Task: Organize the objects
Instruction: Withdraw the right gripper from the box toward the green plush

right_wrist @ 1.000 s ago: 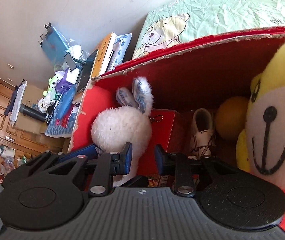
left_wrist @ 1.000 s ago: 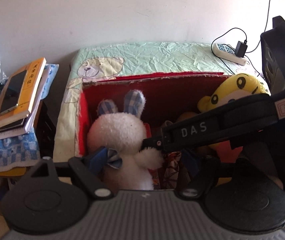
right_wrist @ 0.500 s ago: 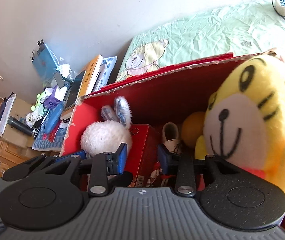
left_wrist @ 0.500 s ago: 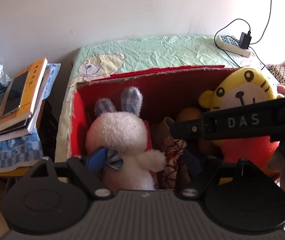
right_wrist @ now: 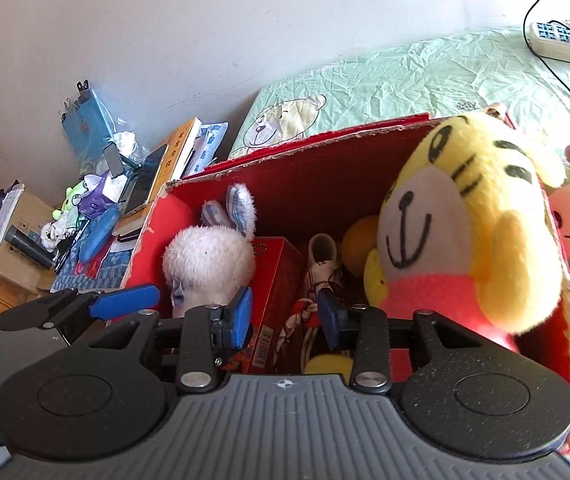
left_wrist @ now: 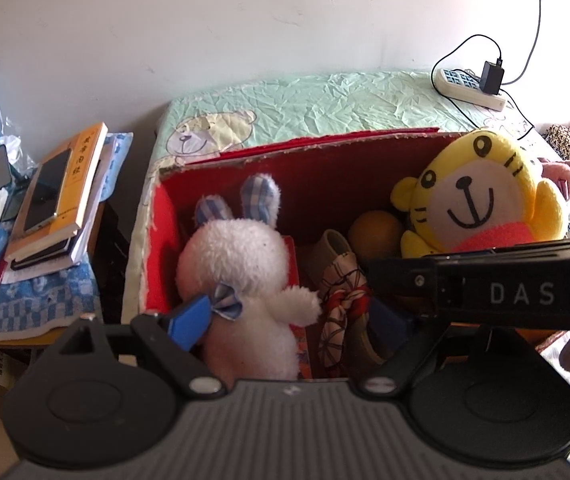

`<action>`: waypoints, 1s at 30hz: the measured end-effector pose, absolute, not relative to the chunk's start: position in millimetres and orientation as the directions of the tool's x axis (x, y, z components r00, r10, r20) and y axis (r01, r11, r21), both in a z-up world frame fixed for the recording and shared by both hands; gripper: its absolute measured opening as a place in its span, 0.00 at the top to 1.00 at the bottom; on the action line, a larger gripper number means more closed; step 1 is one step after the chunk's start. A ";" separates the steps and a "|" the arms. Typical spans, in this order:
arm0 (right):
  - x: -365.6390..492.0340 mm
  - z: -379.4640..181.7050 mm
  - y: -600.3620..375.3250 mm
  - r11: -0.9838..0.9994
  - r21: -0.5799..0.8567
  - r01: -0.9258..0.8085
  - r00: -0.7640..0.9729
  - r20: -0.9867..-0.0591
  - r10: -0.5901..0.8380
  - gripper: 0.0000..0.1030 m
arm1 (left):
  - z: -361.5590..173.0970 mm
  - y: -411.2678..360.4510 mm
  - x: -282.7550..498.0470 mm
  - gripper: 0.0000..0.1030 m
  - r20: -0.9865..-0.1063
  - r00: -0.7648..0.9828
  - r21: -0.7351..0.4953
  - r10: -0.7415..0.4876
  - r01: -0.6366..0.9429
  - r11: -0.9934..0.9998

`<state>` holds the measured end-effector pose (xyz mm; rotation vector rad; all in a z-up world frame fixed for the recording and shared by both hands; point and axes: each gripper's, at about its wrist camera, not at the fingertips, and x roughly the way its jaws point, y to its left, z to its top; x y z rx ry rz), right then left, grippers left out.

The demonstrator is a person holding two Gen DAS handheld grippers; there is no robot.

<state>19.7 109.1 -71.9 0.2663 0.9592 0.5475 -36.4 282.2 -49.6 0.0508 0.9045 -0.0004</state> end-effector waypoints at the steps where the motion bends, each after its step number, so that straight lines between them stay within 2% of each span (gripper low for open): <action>1: 17.3 -70.9 108.3 0.836 0.443 -0.323 0.458 -0.700 0.548 0.59 | -49.1 280.9 -37.8 0.15 -0.786 0.618 0.047 0.025 0.020 0.999; 18: -17.3 -59.3 85.0 0.831 0.444 -0.335 0.522 -0.647 0.556 0.60 | -33.9 257.1 -61.1 0.14 -0.765 0.642 0.075 0.042 0.024 0.997; 30: -25.2 -52.0 58.1 0.793 0.479 -0.377 0.501 -0.614 0.610 0.61 | -24.9 226.9 -72.8 0.14 -0.760 0.646 0.081 0.070 -0.012 0.997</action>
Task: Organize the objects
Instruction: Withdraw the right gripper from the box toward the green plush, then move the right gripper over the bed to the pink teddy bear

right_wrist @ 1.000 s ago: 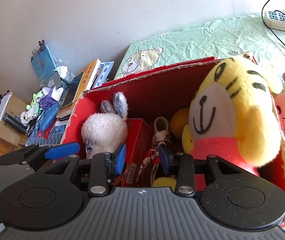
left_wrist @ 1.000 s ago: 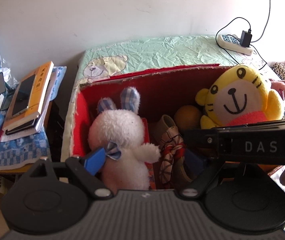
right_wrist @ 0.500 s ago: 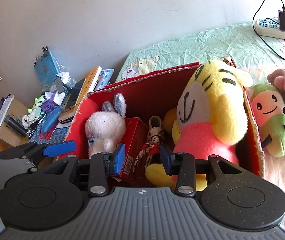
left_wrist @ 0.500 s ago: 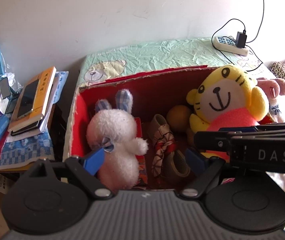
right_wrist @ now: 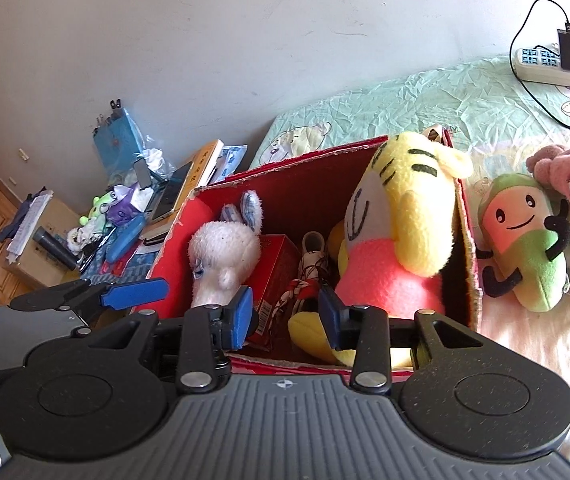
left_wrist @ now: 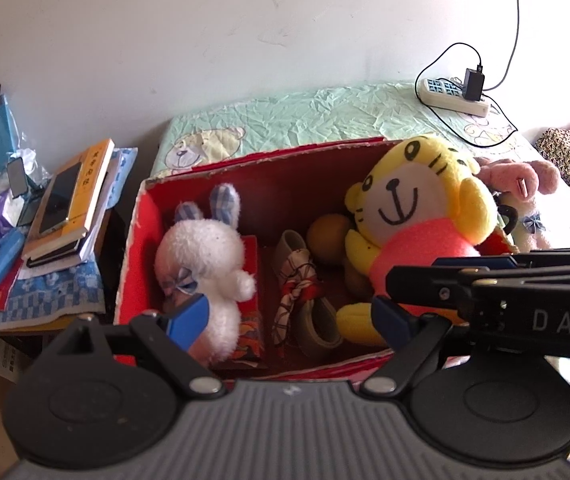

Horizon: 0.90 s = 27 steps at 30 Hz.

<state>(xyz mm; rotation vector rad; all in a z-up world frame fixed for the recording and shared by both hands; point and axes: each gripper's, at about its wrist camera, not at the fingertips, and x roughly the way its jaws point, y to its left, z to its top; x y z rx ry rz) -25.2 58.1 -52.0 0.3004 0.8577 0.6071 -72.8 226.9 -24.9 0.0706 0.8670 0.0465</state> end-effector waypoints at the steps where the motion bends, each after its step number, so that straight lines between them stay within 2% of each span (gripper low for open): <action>1: -25.5 -51.7 55.4 0.787 0.484 -0.381 0.497 -0.611 0.616 0.61 | -24.1 224.3 -73.5 0.14 -0.760 0.646 0.080 0.074 -0.020 0.997; 17: -18.8 -53.3 0.1 0.710 0.536 -0.457 0.399 -0.589 0.702 0.60 | -21.1 164.8 -87.4 0.12 -0.771 0.623 0.088 0.131 -0.100 0.991; 27: -18.5 -60.5 -47.8 0.670 0.571 -0.474 0.356 -0.572 0.739 0.60 | -27.2 113.0 -89.1 0.13 -0.783 0.615 0.071 0.093 -0.060 0.996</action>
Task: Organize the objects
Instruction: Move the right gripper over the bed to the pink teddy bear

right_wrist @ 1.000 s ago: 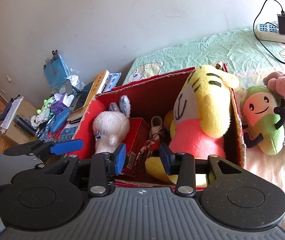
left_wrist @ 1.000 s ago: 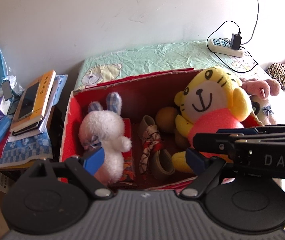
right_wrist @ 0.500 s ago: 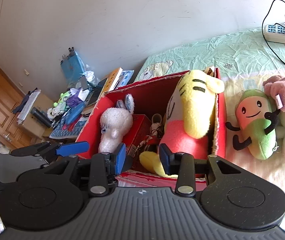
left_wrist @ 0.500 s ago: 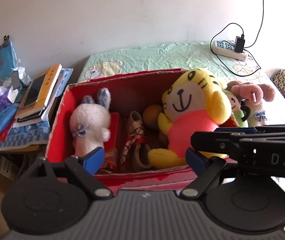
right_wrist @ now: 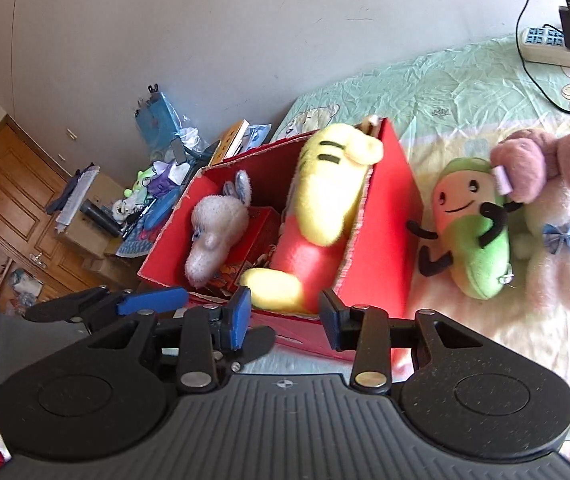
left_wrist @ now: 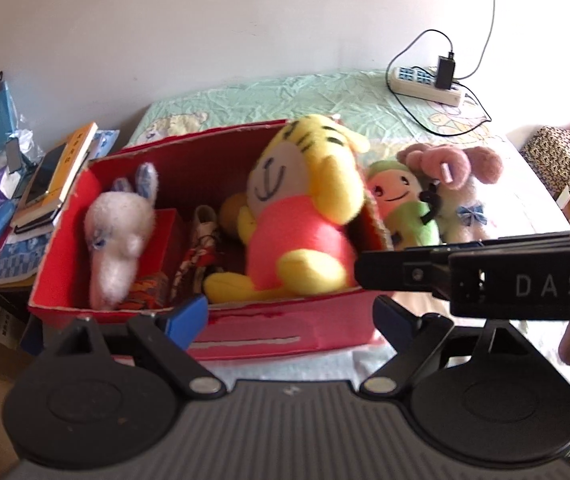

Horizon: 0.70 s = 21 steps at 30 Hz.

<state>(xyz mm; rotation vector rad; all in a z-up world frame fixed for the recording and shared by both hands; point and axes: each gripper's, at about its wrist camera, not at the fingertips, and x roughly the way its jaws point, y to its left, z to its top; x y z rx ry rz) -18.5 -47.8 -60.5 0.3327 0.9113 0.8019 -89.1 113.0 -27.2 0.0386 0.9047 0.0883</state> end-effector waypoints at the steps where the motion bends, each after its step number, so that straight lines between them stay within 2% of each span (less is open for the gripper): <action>1: -18.4 -60.2 -52.8 0.669 0.571 -0.477 0.358 -0.568 0.741 0.60 | -27.5 106.9 -88.1 0.13 -0.784 0.615 0.070 0.086 -0.051 0.996; 9: -6.8 -68.0 -109.3 0.677 0.606 -0.418 0.401 -0.545 0.736 0.60 | -27.3 62.3 -75.4 0.14 -0.780 0.625 0.033 0.000 0.042 0.999; 21: 25.3 -89.7 -194.6 0.739 0.636 -0.222 0.501 -0.576 0.646 0.59 | -33.5 3.0 -26.5 0.14 -0.784 0.611 -0.017 -0.112 0.159 0.987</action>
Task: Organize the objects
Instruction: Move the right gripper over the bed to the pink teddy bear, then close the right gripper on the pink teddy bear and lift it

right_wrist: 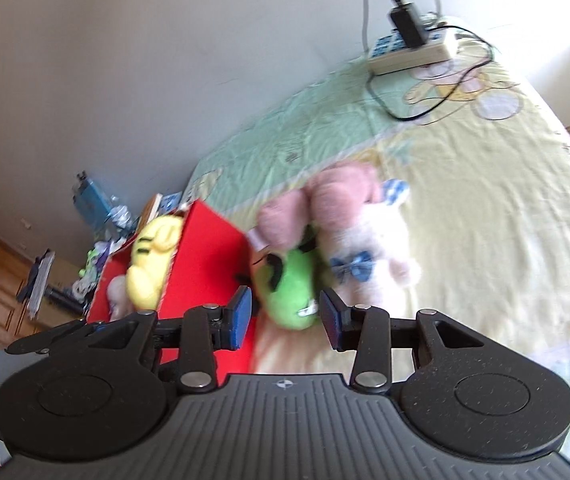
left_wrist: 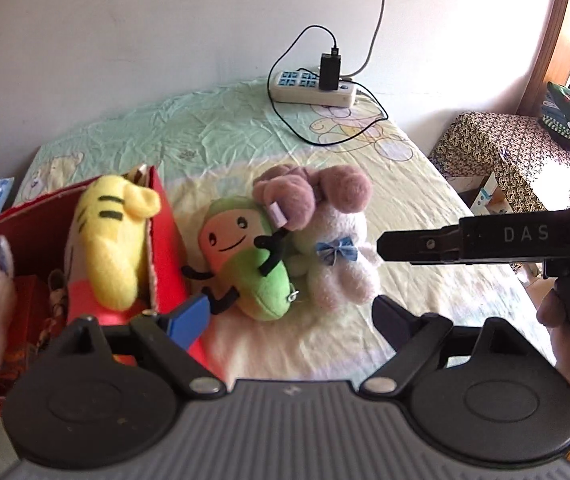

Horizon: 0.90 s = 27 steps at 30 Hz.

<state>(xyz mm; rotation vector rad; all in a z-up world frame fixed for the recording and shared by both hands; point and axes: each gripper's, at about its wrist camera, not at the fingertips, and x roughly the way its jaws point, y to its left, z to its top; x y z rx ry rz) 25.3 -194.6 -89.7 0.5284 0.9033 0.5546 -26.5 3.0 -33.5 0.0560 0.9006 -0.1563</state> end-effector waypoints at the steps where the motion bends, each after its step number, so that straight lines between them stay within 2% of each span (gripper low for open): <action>1: 27.8 -92.7 -202.6 0.739 0.641 -0.205 0.506 -0.577 0.641 0.59 | -34.8 -0.2 -22.8 0.14 -0.784 0.608 -0.024 -0.121 0.166 0.986; 8: 49.0 -110.0 -228.6 0.759 0.641 -0.114 0.518 -0.614 0.596 0.59 | -49.2 -15.0 1.5 0.13 -0.794 0.587 -0.051 -0.159 0.195 0.979; 15: 87.6 -107.0 -238.2 0.693 0.717 -0.080 0.525 -0.561 0.641 0.58 | -34.6 -12.3 38.0 0.14 -0.745 0.641 -0.100 -0.185 0.167 0.981; 27: 139.5 -125.6 -211.4 0.642 0.765 -0.058 0.423 -0.564 0.710 0.57 | -66.6 -3.8 92.1 0.32 -0.792 0.578 -0.148 -0.198 0.132 0.980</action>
